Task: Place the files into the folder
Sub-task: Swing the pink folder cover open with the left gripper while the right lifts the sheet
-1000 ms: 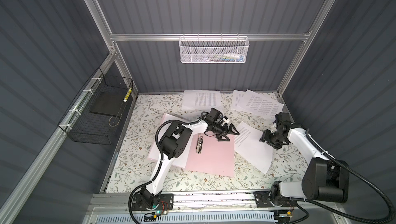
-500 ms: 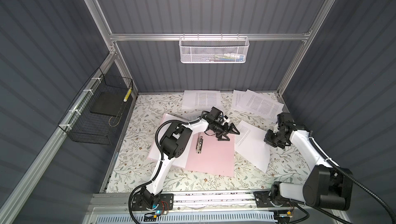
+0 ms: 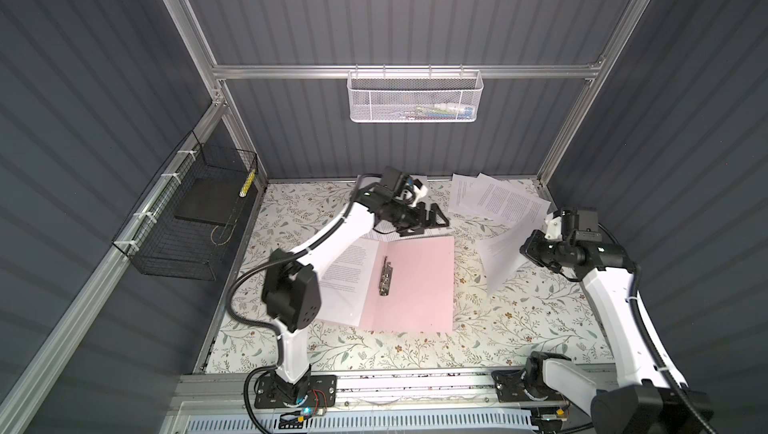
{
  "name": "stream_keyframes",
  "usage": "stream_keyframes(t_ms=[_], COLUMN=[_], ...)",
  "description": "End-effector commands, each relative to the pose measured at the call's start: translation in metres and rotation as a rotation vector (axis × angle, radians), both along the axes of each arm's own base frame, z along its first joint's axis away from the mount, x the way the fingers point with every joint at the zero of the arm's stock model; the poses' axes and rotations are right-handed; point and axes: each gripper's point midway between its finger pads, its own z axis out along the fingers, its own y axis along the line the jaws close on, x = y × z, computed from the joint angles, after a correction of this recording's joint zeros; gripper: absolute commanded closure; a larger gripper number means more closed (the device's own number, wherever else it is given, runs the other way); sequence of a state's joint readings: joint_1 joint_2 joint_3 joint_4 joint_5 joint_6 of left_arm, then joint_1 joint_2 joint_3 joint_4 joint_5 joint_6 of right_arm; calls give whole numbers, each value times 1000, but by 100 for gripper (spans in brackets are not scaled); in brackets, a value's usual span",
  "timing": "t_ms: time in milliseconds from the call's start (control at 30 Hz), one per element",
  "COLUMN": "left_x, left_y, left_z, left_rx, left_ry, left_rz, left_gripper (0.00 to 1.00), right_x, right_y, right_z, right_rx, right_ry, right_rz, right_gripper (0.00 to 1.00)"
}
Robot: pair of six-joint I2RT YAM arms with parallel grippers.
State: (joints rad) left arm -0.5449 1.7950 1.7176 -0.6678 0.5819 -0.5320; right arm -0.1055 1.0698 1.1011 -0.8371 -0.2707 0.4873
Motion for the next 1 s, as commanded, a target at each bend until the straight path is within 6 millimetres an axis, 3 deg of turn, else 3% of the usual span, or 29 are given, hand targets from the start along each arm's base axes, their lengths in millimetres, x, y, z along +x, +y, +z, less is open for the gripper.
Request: stream_keyframes(t_ms=[0,67,200,300,400,533,633,733,800,833,967], left_x=[1,-5,-17,-21,-18,-11,-1,8,13,14,14], left_y=[105,149,211,236,260,288,303,308,310,311,313], left_z=[-25,-31,-47,-67,-89,-109,-120,-131,-138,-142,-156], left_rx=[273,364,417,401,428,425,451,433,433,431,444], left_ry=[-5,9,57,128,184,236,237,267,277,284,309], left_rz=[159,223,352,436,518,612,652,661,669,673,683], left_gripper=[0,0,0,0,0,0,0,0,0,0,0], right_x=[-4,-3,1,9,17,18,20,24,21,21,4], right_y=[16,24,57,91,135,191,210,207,204,201,171], right_z=[21,45,108,152,179,196,182,141,100,69,-24], right_rx=[51,47,101,149,226,418,495,513,516,503,422], right_ry=[-45,-103,-235,-313,-358,-406,-407,-395,-359,-319,-235], right_rz=[44,73,180,274,384,509,539,495,461,434,288], right_gripper=[100,100,100,100,100,100,100,100,100,100,100])
